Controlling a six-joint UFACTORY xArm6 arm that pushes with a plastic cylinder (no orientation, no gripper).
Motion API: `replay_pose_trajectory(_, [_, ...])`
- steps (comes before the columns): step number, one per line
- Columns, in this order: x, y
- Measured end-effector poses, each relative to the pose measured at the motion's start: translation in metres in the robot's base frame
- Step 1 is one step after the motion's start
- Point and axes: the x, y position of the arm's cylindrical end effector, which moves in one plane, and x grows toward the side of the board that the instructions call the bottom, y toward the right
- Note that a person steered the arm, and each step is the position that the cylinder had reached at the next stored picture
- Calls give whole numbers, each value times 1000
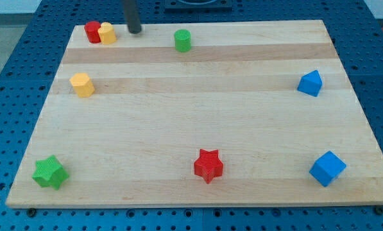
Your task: Put the green circle at the bottom right of the yellow heart
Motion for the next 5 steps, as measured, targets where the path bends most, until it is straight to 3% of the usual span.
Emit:
replay_pose_trajectory(2, [5,135])
replay_pose_trajectory(4, [43,126])
replay_pose_trajectory(5, [47,84])
